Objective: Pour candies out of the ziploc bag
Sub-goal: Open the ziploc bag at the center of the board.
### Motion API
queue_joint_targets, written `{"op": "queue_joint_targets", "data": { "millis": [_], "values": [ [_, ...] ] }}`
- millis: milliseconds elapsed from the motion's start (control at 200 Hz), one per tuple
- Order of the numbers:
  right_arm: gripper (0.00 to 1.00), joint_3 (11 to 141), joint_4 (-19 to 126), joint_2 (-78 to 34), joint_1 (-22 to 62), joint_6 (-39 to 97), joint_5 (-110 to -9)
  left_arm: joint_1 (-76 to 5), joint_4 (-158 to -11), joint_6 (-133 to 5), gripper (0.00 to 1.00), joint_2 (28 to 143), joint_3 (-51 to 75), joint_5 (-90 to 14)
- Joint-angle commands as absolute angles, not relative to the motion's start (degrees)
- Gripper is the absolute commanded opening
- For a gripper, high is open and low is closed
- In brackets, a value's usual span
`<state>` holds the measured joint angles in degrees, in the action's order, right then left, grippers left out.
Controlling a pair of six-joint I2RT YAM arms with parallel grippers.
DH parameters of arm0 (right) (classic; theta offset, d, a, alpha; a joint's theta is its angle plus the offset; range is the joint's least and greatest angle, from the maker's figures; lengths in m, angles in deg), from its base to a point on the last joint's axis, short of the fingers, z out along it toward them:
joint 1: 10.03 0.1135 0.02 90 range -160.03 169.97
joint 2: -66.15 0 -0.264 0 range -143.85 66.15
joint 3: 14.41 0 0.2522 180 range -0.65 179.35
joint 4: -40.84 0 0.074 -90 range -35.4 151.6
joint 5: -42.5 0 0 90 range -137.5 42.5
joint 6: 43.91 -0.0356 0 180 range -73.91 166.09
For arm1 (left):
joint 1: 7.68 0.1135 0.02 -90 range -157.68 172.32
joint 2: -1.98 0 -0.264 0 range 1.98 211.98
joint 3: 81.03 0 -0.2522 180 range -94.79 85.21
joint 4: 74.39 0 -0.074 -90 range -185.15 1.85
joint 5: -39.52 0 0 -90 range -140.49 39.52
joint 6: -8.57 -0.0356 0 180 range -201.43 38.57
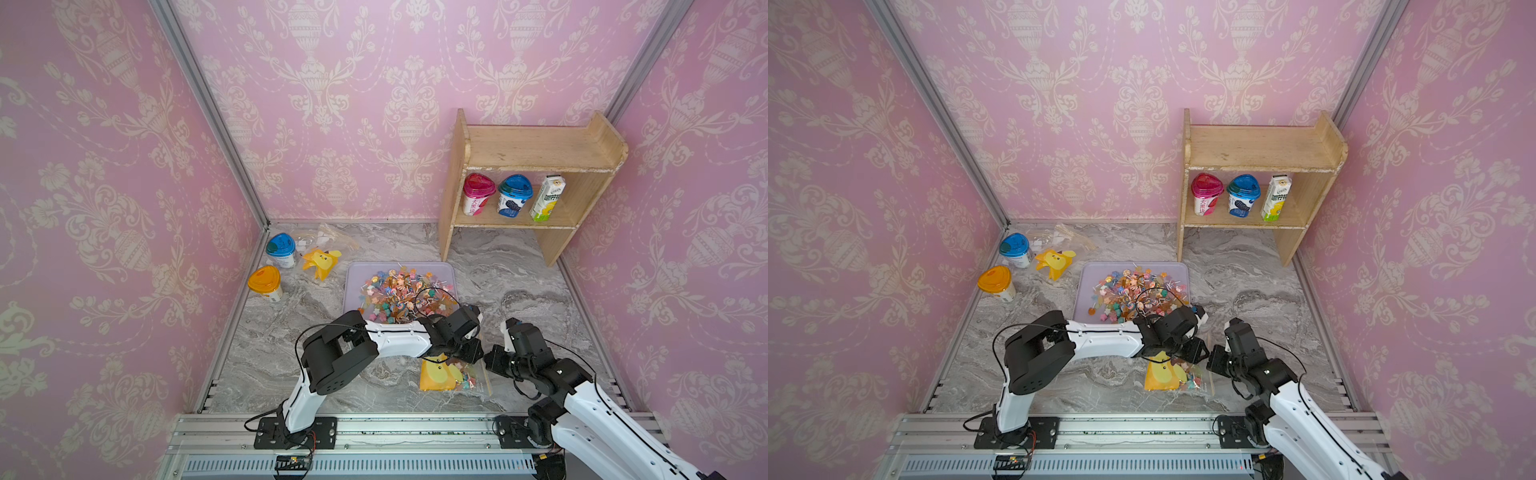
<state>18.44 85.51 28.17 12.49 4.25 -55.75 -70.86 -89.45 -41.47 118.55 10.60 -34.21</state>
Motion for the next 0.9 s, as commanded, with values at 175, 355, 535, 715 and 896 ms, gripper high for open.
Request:
{"op": "queue_joint_targets", "data": {
  "millis": [175, 355, 535, 715, 896],
  "values": [
    [0.00, 18.34, 84.74, 28.62, 12.44, 4.61, -57.22, -71.33, -87.95, -41.25, 0.35, 115.79, 10.08, -35.00],
    [0.00, 18.42, 84.66, 29.00, 12.45, 4.64, -57.43, -70.86, -87.83, -41.00, 0.35, 113.64, 11.24, -38.09],
    [0.00, 18.51, 84.65, 29.15, 12.44, 4.73, -57.74, -70.85, -88.04, -41.08, 0.35, 113.40, 10.83, -38.54],
    [0.00, 18.62, 84.65, 30.03, 12.54, 4.96, -58.13, -71.11, -90.32, -41.25, 0.34, 116.57, 8.86, -35.98],
    [0.00, 18.60, 84.98, 30.73, 12.52, 4.96, -58.05, -71.43, -92.89, -42.13, 0.34, 118.35, 7.60, -35.20]
  ]
}}
